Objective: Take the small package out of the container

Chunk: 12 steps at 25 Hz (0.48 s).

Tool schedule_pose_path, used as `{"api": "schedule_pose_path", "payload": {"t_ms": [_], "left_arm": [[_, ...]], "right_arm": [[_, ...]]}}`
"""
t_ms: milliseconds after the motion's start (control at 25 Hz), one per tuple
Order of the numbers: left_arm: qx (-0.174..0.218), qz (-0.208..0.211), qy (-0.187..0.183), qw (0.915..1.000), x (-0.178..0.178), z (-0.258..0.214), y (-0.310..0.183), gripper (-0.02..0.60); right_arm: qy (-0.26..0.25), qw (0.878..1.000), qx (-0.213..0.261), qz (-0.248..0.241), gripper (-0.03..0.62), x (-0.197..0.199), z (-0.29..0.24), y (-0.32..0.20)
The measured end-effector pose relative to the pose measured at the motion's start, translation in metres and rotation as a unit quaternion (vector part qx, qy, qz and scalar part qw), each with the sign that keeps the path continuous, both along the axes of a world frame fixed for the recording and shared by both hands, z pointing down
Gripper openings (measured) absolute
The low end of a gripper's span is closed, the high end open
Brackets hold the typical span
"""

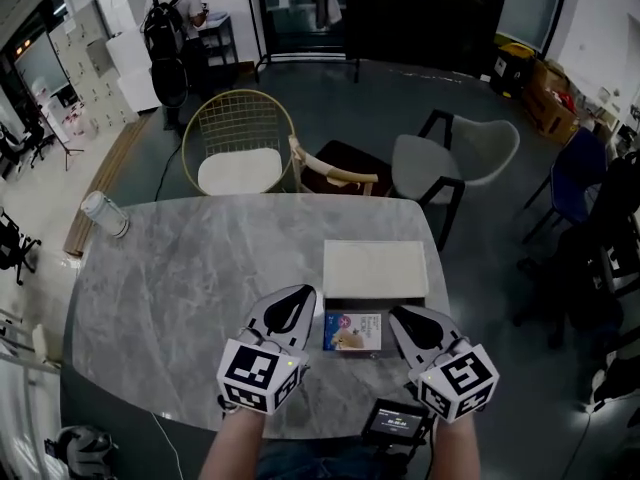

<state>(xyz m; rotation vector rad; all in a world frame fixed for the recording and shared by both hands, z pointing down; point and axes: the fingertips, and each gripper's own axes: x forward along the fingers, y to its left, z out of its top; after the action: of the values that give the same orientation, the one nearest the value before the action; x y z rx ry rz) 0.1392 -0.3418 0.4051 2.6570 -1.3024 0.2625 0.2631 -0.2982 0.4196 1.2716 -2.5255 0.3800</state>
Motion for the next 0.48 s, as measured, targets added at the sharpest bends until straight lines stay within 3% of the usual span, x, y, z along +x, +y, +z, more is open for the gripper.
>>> {"api": "schedule_pose_path", "payload": {"t_ms": [40, 80, 120, 200, 480], "left_arm": [[-0.006, 0.000, 0.000, 1.0000, -0.001, 0.006, -0.002, 0.012], [-0.013, 0.000, 0.000, 0.9999, -0.002, 0.012, -0.004, 0.012], [-0.021, 0.001, 0.001, 0.9998, -0.003, 0.019, -0.007, 0.012], [-0.037, 0.004, 0.001, 0.9993, -0.004, 0.032, -0.011, 0.012], [-0.085, 0.008, 0.010, 0.9963, -0.009, 0.070, -0.025, 0.012]], "right_arm": [[0.005, 1.000, -0.011, -0.007, 0.030, -0.002, 0.006, -0.002], [0.012, 1.000, -0.024, -0.012, 0.075, -0.004, 0.014, -0.004], [0.020, 0.999, -0.039, -0.016, 0.181, -0.005, 0.022, -0.005], [0.032, 0.997, -0.073, -0.010, 0.243, -0.004, 0.040, -0.008], [0.040, 0.977, -0.210, 0.001, 0.301, 0.003, 0.105, -0.016]]}}
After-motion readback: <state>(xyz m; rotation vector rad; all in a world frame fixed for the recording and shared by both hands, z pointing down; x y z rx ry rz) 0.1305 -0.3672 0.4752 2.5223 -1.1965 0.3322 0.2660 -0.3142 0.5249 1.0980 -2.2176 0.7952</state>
